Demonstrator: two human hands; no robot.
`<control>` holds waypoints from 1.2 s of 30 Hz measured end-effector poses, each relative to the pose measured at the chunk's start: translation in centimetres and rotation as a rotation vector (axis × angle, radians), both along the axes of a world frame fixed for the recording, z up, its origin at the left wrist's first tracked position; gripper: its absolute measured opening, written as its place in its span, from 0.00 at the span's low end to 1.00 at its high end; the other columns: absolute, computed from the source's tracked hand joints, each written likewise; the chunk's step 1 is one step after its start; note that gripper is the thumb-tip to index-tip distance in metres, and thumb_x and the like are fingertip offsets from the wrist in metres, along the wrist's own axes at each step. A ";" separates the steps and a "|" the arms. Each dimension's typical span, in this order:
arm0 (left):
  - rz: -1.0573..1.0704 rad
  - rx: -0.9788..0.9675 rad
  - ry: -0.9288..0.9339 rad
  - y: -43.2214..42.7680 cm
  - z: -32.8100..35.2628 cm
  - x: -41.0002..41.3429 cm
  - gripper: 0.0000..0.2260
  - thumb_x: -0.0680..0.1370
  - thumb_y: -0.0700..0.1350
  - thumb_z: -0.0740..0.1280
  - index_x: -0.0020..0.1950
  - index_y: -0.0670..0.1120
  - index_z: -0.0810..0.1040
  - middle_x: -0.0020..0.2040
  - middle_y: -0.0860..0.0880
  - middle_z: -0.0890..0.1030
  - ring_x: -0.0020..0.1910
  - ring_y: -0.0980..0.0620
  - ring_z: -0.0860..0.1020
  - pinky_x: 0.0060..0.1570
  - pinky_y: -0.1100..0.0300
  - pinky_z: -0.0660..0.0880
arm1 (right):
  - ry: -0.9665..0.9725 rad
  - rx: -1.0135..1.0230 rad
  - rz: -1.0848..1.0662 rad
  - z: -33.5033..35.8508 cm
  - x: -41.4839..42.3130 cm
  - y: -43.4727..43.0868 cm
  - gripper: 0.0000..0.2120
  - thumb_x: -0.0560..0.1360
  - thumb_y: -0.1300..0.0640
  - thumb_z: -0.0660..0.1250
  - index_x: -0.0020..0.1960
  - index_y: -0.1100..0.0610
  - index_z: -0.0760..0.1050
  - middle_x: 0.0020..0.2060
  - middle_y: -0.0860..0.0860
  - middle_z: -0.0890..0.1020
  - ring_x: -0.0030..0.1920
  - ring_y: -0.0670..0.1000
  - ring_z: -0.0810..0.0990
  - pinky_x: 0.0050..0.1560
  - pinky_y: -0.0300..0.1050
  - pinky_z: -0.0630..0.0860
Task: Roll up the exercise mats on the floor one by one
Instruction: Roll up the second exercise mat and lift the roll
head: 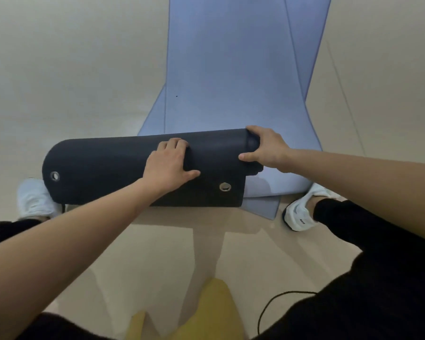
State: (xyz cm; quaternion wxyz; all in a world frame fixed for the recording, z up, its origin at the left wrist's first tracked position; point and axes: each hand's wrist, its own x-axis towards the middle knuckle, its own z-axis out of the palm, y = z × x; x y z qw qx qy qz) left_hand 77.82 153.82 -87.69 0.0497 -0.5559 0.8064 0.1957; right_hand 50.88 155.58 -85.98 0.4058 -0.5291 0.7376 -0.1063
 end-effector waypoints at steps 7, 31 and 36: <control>0.026 0.038 0.101 4.3 8.0 2.9 0.38 0.75 0.65 0.72 0.80 0.53 0.64 0.79 0.50 0.65 0.75 0.45 0.68 0.67 0.43 0.73 | 0.094 -0.274 0.093 8.1 5.2 3.0 0.33 0.72 0.50 0.78 0.74 0.49 0.72 0.66 0.51 0.80 0.64 0.55 0.77 0.65 0.53 0.76; 0.339 -0.056 0.224 9.5 9.4 0.0 0.59 0.59 0.81 0.65 0.83 0.54 0.55 0.85 0.47 0.56 0.83 0.37 0.50 0.80 0.35 0.51 | -0.845 0.111 -0.078 12.3 7.9 8.5 0.29 0.85 0.36 0.47 0.78 0.53 0.66 0.38 0.52 0.86 0.43 0.54 0.87 0.50 0.49 0.80; 0.333 -0.143 0.307 9.4 9.9 1.1 0.44 0.65 0.69 0.71 0.79 0.59 0.65 0.81 0.53 0.66 0.81 0.42 0.60 0.78 0.37 0.60 | -0.833 0.129 -0.022 11.6 7.5 7.8 0.30 0.84 0.34 0.46 0.76 0.50 0.68 0.55 0.58 0.87 0.56 0.60 0.86 0.63 0.58 0.78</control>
